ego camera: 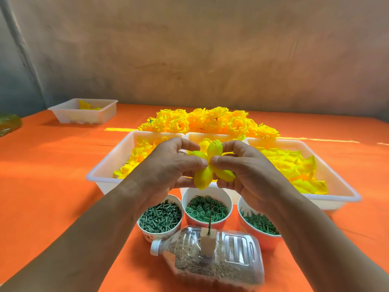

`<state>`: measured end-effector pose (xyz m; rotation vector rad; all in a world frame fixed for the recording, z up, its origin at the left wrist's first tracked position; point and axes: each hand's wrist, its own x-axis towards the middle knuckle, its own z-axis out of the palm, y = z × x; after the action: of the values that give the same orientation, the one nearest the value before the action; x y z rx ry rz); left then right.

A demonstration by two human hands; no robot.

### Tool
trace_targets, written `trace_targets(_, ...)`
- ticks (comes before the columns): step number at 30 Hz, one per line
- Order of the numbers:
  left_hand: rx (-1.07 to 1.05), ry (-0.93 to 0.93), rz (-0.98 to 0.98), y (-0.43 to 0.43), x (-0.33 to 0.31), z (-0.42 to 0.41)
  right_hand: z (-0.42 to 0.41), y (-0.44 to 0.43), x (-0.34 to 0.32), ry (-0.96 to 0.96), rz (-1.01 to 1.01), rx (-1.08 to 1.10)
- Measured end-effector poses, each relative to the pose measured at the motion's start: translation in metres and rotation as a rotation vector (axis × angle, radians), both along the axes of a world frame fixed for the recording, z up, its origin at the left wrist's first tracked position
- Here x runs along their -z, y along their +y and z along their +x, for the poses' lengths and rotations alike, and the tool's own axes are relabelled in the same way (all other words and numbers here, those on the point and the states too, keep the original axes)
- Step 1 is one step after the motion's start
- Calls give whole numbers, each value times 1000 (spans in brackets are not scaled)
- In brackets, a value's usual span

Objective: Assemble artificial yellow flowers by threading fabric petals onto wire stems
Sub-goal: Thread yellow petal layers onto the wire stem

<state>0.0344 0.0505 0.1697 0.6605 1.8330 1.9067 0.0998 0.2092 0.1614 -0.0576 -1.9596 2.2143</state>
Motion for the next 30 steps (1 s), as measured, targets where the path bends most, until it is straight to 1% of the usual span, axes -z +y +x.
trace_targets(6, 59, -50, -40, -6, -1, 17, 24, -5, 2, -26, -15, -20)
trace_targets(15, 76, -107, -99, -13, 12, 28, 38, -12, 20, -84, -22, -27)
trace_targets(30, 90, -201, -96, -10, 20, 28, 38, -11, 36, -143, -60, -5)
